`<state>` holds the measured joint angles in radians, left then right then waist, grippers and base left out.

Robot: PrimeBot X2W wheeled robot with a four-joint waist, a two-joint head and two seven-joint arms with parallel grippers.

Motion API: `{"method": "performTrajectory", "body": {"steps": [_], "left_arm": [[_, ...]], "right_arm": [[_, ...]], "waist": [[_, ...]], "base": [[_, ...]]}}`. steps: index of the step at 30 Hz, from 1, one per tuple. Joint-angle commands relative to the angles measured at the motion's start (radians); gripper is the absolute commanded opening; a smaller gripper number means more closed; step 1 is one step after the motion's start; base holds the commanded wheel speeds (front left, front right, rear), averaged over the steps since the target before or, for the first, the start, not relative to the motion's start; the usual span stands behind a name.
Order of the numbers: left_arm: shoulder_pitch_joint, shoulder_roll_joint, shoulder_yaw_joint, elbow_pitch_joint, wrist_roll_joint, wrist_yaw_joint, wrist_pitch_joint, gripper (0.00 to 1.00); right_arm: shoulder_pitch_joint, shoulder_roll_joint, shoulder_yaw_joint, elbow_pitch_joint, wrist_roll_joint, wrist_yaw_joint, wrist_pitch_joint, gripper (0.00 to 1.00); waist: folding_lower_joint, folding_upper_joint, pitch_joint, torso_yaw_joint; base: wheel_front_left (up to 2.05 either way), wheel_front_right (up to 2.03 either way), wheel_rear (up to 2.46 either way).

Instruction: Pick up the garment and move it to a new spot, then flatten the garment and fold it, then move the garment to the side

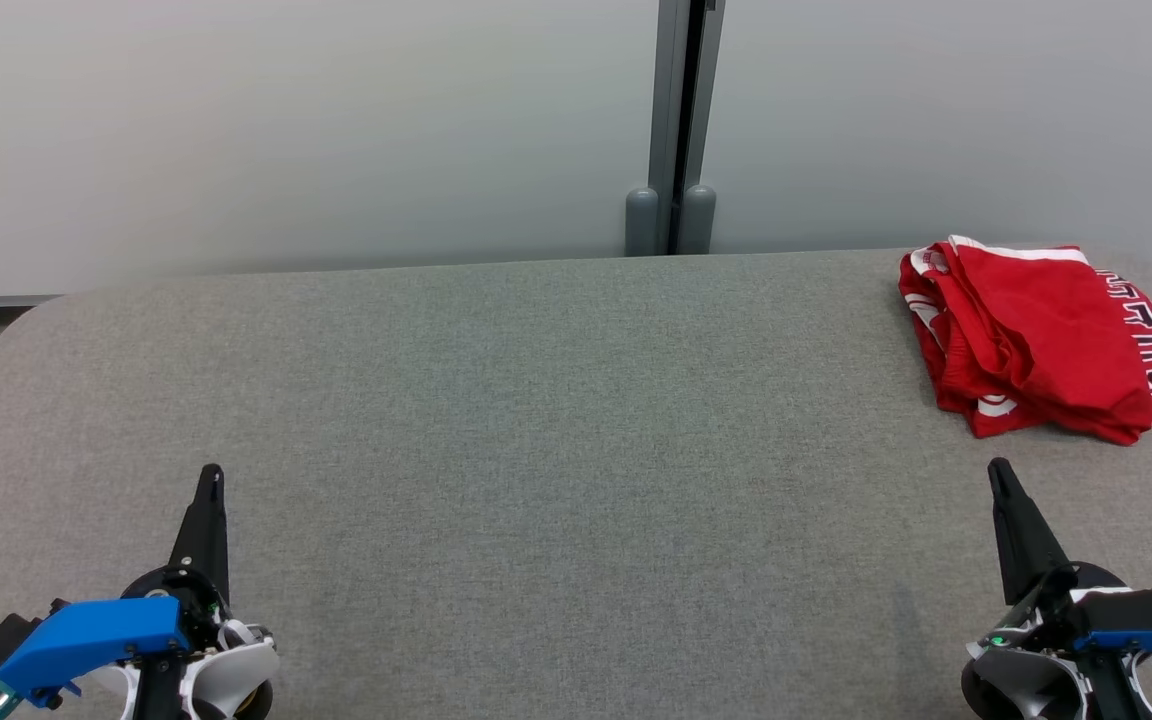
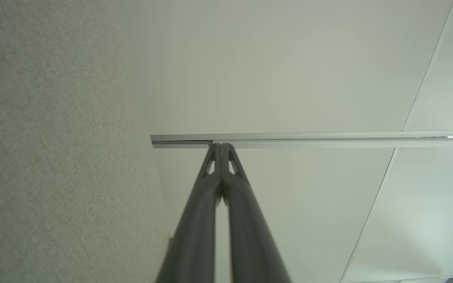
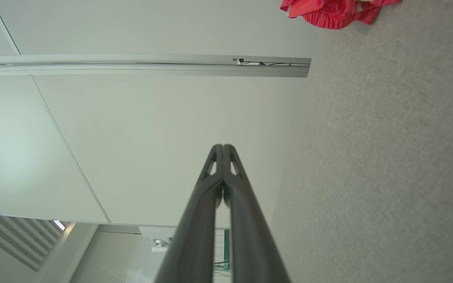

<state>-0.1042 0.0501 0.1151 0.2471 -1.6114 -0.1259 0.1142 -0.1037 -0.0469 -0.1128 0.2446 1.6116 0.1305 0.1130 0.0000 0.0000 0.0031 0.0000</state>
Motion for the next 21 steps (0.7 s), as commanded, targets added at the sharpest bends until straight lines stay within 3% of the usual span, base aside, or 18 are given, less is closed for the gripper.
{"method": "performTrajectory", "body": {"steps": [1,21], "left_arm": [[-0.010,-0.002,0.002,-0.004,-0.002,-0.010,0.004,0.00],[-0.010,-0.002,0.002,-0.004,-0.003,-0.010,0.004,0.00]], "right_arm": [[-0.010,-0.006,-0.003,0.002,0.003,0.000,0.003,0.00],[-0.010,-0.006,-0.002,0.001,0.003,0.000,0.003,0.00]], "waist": [[0.0000,0.0000,0.000,0.000],[0.0000,0.0000,0.000,0.000]], "base": [[0.00,0.00,0.00],[0.00,0.00,0.00]]}}
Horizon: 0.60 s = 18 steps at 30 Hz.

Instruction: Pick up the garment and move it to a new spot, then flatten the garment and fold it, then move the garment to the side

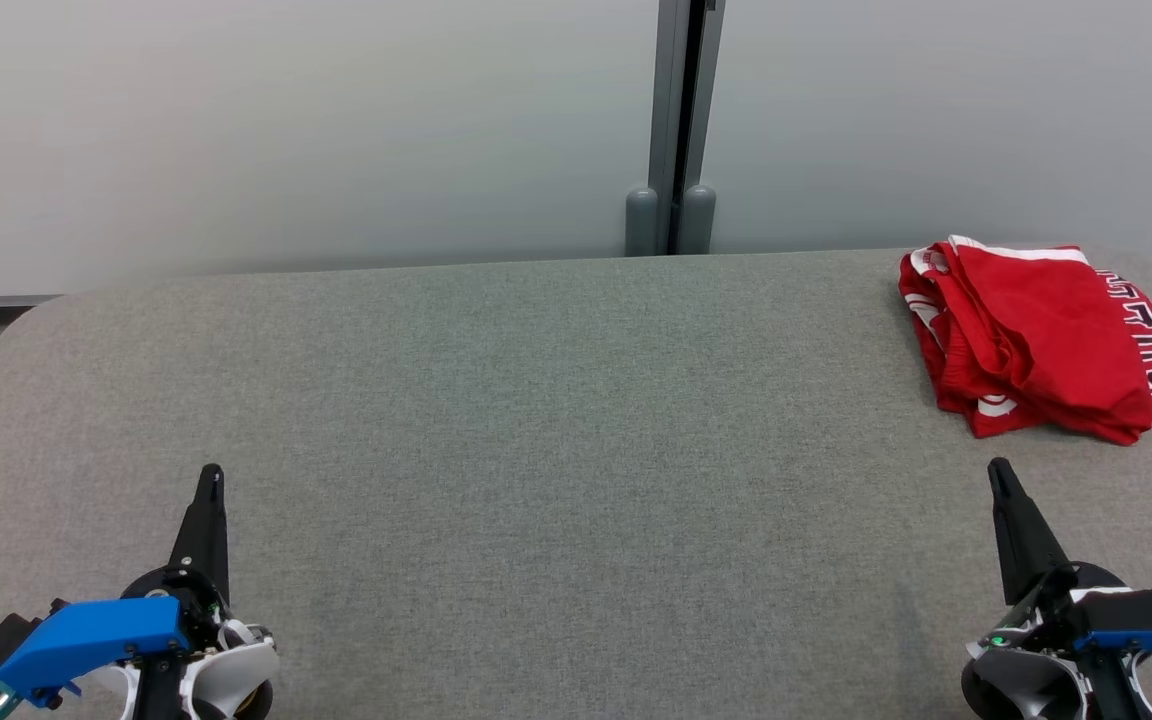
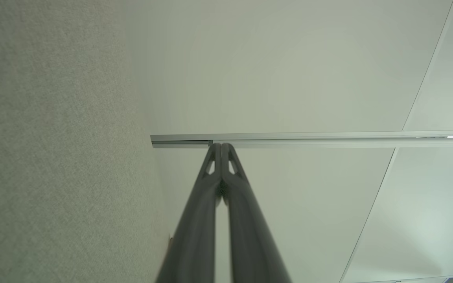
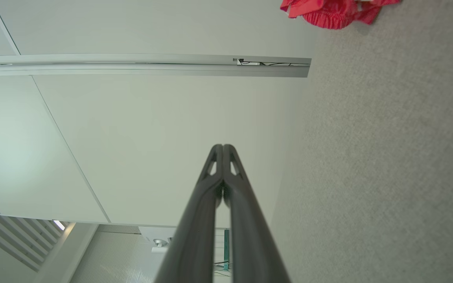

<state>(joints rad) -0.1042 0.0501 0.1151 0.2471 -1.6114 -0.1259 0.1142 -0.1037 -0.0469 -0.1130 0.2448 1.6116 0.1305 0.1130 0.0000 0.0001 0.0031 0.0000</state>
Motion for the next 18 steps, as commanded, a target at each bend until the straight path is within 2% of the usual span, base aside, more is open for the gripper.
{"method": "performTrajectory", "body": {"steps": [1,18], "left_arm": [[-0.010,-0.002,0.002,-0.004,-0.003,-0.010,0.004,0.00],[-0.010,-0.002,0.002,-0.004,-0.003,-0.010,0.003,0.00]], "right_arm": [[-0.010,-0.006,-0.002,0.001,0.003,0.000,0.003,0.00],[-0.010,-0.006,-0.002,0.001,0.003,0.000,0.003,0.00]], "waist": [[0.0000,-0.0001,0.000,0.000],[0.0000,-0.0001,0.000,0.000]], "base": [[0.00,0.00,0.00],[0.00,0.00,0.00]]}}
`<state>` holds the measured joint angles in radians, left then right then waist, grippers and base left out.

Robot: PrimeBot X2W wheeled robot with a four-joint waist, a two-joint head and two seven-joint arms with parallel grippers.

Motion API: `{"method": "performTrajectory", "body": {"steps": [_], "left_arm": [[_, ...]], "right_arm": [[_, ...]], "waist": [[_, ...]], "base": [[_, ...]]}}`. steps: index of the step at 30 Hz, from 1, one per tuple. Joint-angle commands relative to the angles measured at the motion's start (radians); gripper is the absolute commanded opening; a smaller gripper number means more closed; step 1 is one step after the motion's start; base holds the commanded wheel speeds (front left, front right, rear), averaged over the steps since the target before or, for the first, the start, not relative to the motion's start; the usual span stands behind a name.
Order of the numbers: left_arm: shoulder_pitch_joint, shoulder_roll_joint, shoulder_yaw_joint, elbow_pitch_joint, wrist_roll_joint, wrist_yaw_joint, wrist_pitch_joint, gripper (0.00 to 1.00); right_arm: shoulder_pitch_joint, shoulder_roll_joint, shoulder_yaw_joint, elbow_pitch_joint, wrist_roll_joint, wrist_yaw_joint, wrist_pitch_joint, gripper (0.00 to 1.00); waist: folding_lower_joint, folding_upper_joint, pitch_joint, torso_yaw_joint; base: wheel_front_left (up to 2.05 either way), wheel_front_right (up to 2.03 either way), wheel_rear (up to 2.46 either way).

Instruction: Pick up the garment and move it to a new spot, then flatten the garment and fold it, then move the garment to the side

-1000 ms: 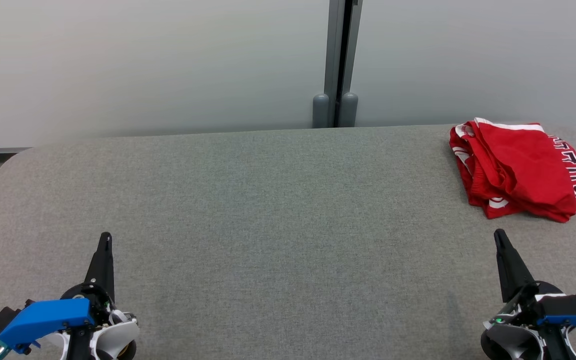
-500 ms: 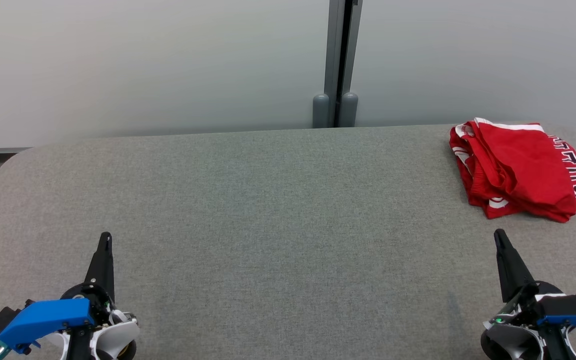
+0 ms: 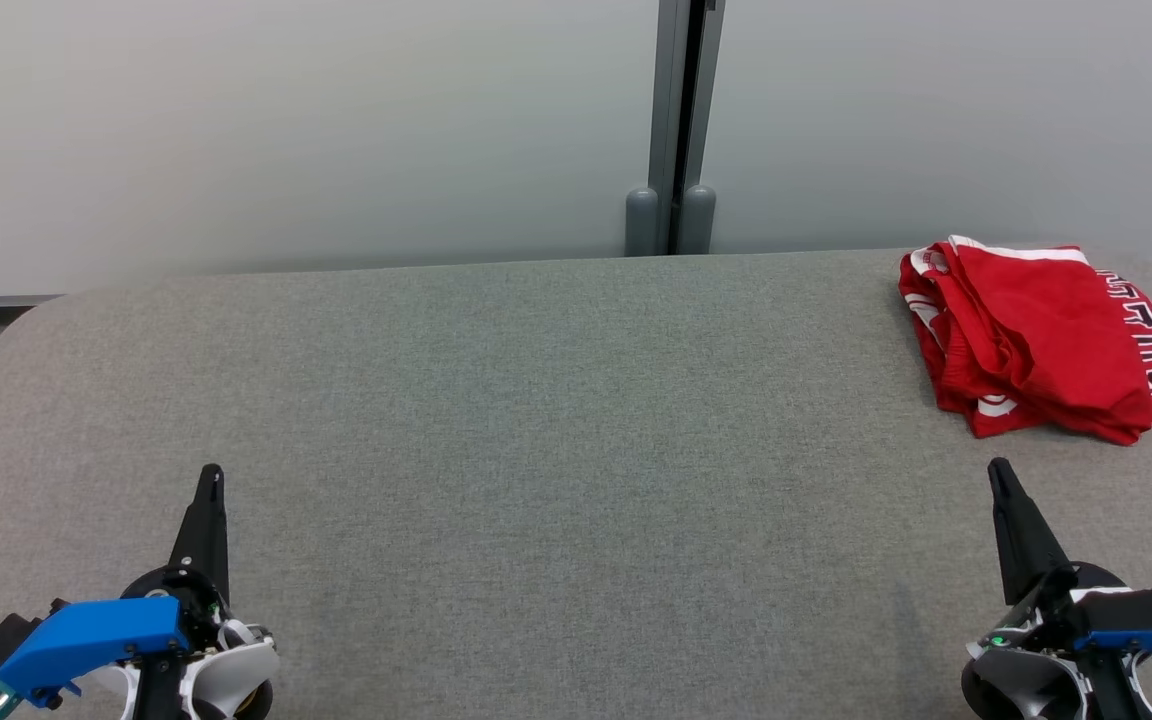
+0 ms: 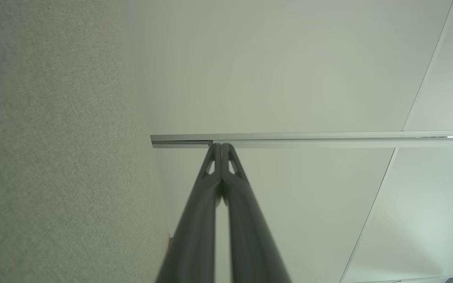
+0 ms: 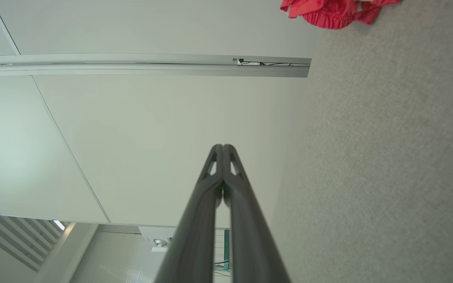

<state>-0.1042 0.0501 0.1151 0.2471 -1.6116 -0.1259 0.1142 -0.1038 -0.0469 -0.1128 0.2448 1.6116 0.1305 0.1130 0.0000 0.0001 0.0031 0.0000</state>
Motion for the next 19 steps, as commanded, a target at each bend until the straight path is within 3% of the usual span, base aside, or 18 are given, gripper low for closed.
{"method": "performTrajectory", "body": {"steps": [1,19], "left_arm": [[-0.010,-0.002,0.002,-0.004,-0.002,-0.010,0.003,0.00],[-0.010,-0.002,0.002,-0.004,-0.002,-0.010,0.003,0.00]], "right_arm": [[-0.010,-0.006,-0.002,0.001,0.003,0.000,0.003,0.00],[-0.010,-0.006,-0.002,0.001,0.003,0.000,0.003,0.00]], "waist": [[0.0000,-0.0001,0.000,0.000],[0.0000,-0.0001,0.000,0.000]], "base": [[0.00,0.00,0.00],[0.00,0.00,0.00]]}}
